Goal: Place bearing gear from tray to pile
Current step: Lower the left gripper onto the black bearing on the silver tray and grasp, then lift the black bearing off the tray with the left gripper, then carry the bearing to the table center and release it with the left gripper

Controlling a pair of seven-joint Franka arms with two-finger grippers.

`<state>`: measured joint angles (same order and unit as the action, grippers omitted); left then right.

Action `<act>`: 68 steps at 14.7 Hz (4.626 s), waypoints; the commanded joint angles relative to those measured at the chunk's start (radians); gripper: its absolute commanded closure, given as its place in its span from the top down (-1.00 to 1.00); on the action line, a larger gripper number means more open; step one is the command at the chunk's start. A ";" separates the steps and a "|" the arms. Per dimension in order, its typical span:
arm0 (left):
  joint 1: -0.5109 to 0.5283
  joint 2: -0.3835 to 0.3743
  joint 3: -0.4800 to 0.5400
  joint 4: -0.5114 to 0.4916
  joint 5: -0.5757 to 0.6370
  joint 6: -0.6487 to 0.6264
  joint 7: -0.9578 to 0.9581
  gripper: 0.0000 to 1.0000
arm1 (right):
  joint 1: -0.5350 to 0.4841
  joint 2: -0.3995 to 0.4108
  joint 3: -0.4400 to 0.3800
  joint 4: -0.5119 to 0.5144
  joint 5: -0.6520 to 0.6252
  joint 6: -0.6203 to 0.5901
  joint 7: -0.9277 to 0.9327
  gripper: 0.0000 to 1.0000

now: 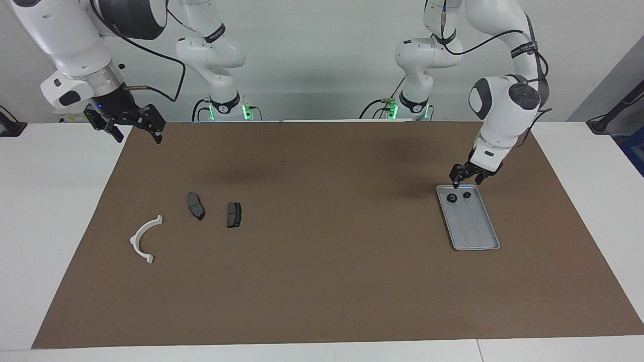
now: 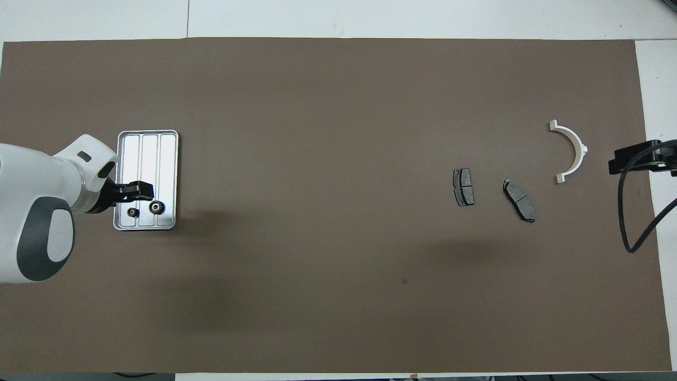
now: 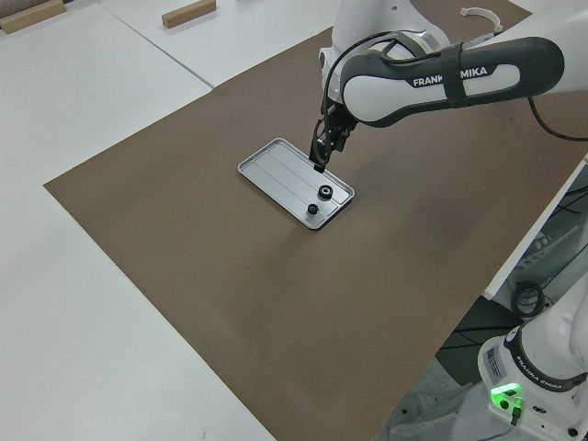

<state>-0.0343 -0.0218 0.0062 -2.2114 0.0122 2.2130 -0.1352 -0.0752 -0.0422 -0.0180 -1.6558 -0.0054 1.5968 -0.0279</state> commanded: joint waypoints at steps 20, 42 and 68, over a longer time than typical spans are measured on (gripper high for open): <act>-0.007 0.131 -0.005 -0.056 0.009 0.149 -0.012 0.29 | -0.037 -0.015 0.007 -0.056 0.021 0.057 -0.067 1.00; -0.010 0.131 -0.008 -0.091 0.009 0.168 -0.018 0.29 | -0.055 -0.022 0.006 -0.084 0.019 0.066 -0.083 1.00; -0.406 0.269 -0.008 0.361 -0.073 -0.053 -0.647 -0.92 | -0.092 -0.019 0.004 -0.110 0.016 0.118 -0.141 1.00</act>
<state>-0.3697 0.1958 -0.0190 -1.9393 -0.0403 2.2014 -0.6948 -0.1502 -0.0428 -0.0219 -1.7361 -0.0051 1.6775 -0.1380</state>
